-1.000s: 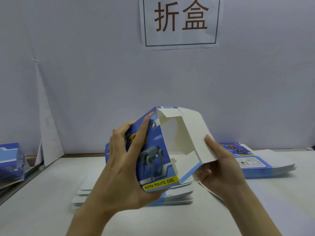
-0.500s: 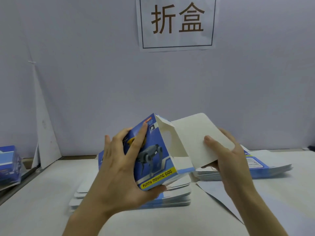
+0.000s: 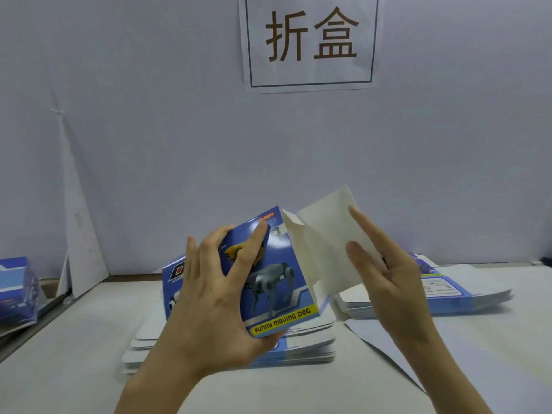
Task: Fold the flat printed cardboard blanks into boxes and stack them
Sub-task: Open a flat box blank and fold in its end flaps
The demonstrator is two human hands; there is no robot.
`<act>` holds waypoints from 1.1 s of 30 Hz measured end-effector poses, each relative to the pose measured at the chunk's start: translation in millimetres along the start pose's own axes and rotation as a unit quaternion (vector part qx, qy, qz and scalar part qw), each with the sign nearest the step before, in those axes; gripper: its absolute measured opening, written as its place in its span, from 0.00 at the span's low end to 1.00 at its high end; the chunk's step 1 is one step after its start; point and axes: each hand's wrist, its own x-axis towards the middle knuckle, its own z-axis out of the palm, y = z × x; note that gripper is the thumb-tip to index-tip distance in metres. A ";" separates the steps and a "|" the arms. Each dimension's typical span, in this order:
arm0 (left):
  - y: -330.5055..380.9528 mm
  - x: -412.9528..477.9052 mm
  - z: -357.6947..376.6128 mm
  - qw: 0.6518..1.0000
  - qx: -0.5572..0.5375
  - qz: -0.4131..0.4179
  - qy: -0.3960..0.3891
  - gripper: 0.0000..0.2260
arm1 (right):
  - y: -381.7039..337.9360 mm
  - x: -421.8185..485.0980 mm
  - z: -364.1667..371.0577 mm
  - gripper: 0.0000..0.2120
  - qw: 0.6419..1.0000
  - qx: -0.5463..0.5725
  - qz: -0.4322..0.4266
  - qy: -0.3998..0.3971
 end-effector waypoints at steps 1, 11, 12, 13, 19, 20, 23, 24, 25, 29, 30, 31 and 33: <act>-1.5 -0.1 -0.7 1.000 -0.001 0.000 0.002 0.51 | -1.4 -0.1 1.0 0.16 0.998 0.059 0.027 -0.008; -3.6 -0.3 -9.6 0.999 -0.010 0.034 0.032 0.53 | -12.6 7.1 -9.3 0.12 0.898 0.355 0.255 -0.045; -2.8 -0.3 -10.5 0.999 -0.019 0.029 0.035 0.54 | -10.8 7.1 -9.1 0.12 0.907 0.333 0.255 -0.034; -1.8 0.0 -11.4 0.999 -0.022 0.029 0.037 0.54 | -8.8 7.5 -9.7 0.13 0.910 0.322 0.260 -0.021; -0.9 1.6 -8.4 0.998 0.019 0.062 0.014 0.49 | -13.2 11.6 -15.5 0.11 0.904 0.318 0.286 0.011; -1.4 1.2 -7.5 0.998 0.020 0.061 0.005 0.50 | -13.8 10.8 -15.1 0.13 0.908 0.303 0.287 0.019; -3.7 1.1 -7.3 0.998 0.022 0.064 0.002 0.50 | -8.3 7.2 -14.1 0.12 0.941 0.183 0.279 0.046; -4.2 1.5 -7.9 0.998 0.016 0.064 0.008 0.50 | -6.8 6.8 -13.9 0.11 0.949 0.152 0.270 0.059; -4.5 2.0 -8.5 0.998 0.011 0.064 0.013 0.50 | -5.4 6.7 -14.0 0.11 0.953 0.136 0.263 0.070; -4.8 1.7 -5.4 0.996 0.038 0.072 0.022 0.49 | -10.5 8.1 -12.8 0.13 0.952 0.151 0.257 0.067; -4.4 1.6 -4.1 0.996 0.044 0.071 0.017 0.49 | -12.4 8.0 -12.5 0.14 0.952 0.157 0.257 0.052; -3.9 1.5 -3.0 0.996 0.049 0.070 0.011 0.50 | -13.7 7.7 -12.1 0.15 0.953 0.156 0.256 0.038; -3.9 1.1 -1.6 0.996 0.053 0.069 0.006 0.49 | -13.7 6.1 -10.3 0.15 0.959 0.134 0.247 0.029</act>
